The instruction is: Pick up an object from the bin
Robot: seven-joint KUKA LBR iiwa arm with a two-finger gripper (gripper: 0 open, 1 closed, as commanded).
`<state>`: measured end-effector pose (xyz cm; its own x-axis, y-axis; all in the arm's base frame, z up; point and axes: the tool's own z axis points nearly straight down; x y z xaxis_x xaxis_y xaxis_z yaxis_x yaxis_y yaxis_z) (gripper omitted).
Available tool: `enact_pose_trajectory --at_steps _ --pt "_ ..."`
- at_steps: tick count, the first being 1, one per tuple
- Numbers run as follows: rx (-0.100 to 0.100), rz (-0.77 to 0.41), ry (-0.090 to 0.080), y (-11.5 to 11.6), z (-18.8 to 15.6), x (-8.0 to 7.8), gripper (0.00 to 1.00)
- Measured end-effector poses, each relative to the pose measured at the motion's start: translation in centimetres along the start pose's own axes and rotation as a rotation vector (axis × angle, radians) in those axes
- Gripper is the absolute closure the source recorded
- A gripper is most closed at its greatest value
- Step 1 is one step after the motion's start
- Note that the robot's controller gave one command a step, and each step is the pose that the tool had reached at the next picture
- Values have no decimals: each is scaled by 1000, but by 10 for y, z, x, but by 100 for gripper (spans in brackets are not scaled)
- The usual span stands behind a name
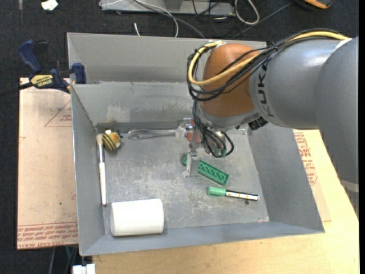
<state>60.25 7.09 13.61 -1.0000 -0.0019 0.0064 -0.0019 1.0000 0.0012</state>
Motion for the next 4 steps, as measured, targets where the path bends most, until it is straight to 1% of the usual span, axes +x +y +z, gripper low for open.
enact_pose_trajectory --at_steps 1,2,3,4 --pt "-1 2 -8 0 -5 -2 0" --pt "-4 31 -17 -13 18 -2 0" --pt "-2 -163 -14 -7 38 11 0" --pt "-2 23 -13 -41 43 1 0"
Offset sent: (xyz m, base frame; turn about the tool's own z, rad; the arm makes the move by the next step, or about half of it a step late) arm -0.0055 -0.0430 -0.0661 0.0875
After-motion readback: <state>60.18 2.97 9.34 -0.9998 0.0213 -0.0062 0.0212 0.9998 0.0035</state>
